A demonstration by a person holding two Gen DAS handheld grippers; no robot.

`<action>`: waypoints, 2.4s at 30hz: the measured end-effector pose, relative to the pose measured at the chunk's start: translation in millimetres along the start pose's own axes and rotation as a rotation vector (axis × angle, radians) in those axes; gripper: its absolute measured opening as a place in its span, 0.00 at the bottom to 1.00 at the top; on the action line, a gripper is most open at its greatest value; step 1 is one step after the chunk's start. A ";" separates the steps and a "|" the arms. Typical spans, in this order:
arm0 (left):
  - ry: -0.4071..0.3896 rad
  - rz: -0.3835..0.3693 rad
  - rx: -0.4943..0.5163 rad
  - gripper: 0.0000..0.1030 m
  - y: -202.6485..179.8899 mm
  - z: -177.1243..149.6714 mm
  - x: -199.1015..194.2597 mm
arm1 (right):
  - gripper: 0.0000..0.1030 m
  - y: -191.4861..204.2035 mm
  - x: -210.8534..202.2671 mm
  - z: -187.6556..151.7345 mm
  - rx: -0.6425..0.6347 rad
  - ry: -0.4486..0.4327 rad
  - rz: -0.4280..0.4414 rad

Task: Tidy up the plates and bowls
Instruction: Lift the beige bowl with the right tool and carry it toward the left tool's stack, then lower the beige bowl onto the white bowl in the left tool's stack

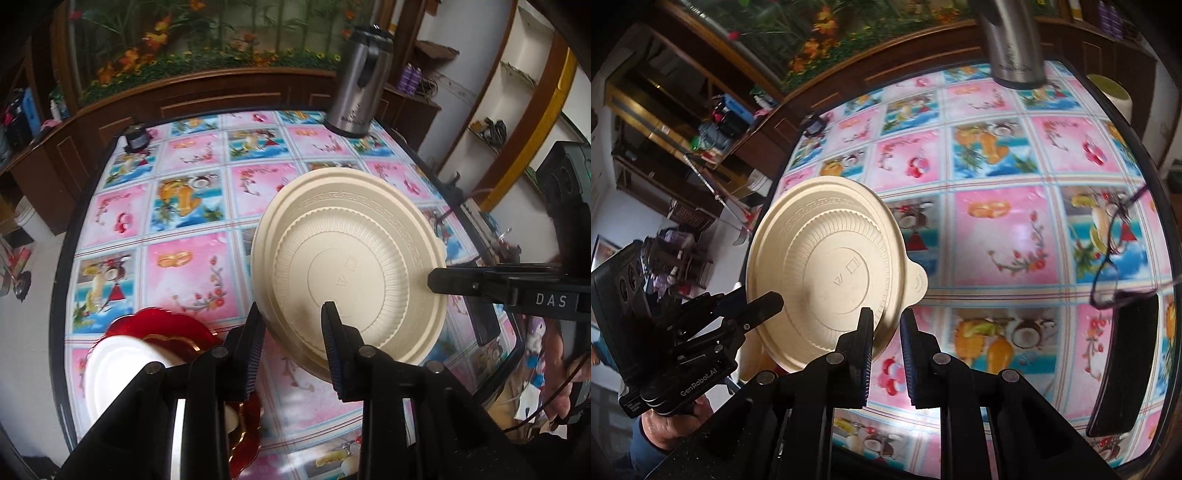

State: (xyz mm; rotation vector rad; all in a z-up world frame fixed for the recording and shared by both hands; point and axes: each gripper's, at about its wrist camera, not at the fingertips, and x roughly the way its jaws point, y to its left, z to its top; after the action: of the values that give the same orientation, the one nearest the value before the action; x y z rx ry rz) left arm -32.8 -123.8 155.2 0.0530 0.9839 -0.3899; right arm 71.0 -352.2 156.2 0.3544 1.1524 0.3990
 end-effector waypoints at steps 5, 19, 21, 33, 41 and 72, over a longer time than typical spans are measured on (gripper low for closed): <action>-0.039 0.021 -0.040 0.31 15.7 -6.0 -26.0 | 0.16 25.7 -2.4 5.3 -0.058 0.001 0.024; -0.095 0.081 -0.195 0.33 74.0 -40.2 -74.6 | 0.16 99.4 16.2 5.9 -0.208 0.053 0.105; -0.094 0.091 -0.218 0.33 82.7 -46.7 -77.9 | 0.16 108.8 24.9 3.6 -0.227 0.074 0.115; -0.060 0.132 -0.363 0.33 129.4 -100.7 -86.8 | 0.16 161.7 69.6 -16.3 -0.355 0.177 0.126; -0.016 0.138 -0.409 0.33 142.5 -121.9 -68.7 | 0.16 173.8 103.4 -27.3 -0.395 0.245 0.085; 0.030 0.233 -0.322 0.33 136.4 -117.1 -46.8 | 0.16 151.5 137.5 -30.0 -0.303 0.333 0.105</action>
State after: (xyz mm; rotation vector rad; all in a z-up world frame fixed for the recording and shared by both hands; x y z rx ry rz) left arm -102.5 42.5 110.3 -0.1174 1.0467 -0.0145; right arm 72.9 -151.8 105.3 0.0827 1.3761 0.7351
